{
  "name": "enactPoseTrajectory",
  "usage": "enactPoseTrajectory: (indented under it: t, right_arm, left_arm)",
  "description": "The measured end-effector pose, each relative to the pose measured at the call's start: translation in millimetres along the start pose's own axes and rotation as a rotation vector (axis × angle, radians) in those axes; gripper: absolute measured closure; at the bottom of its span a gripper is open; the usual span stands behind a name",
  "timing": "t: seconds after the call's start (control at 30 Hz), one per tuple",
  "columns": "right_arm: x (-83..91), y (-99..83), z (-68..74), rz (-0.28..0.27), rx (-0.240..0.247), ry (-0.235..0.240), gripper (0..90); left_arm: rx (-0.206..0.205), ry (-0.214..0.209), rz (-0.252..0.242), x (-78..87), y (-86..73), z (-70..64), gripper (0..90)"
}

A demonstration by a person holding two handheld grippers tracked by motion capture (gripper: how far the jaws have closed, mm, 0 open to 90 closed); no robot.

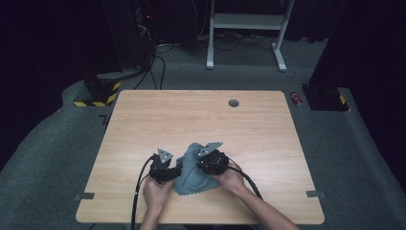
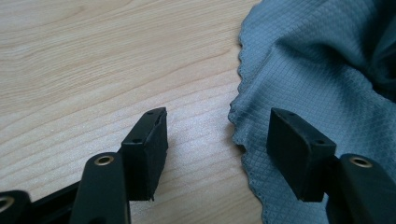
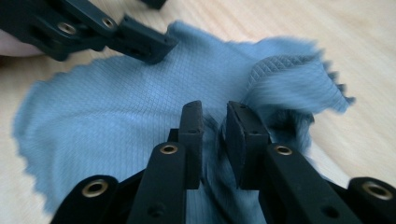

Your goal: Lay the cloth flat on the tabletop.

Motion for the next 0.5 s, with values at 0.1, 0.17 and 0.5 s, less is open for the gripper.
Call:
enactPoseTrajectory:
  t: [0.1, 0.17, 0.5]
  right_arm:
    - [16.6, 1.6, -4.1, -0.042, -0.011, -0.017, 74.6]
    - [39.9, 1.2, -17.1, -0.090, -0.041, -0.076, 74.1]
    - [26.6, -21.4, -44.0, 0.012, -0.163, -0.120, 69.0]
  left_arm:
    - [0.000, 0.000, 0.000, -0.1, 0.0, 0.1, 38.5]
    - [0.003, 0.004, 0.000, -0.2, 0.0, 0.1, 38.0]
    - [0.003, 0.005, 0.000, -0.3, 0.0, 0.1, 37.6]
Point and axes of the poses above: each handheld gripper's, and its own axes: x roughly backward along the jaws, y roughly out of its top, z roughly to its left, the point moved 4 cm from there along -x, roughly forward along the jaws, and after that the axes turned 12 degrees about -z, right-handed, at the moved point
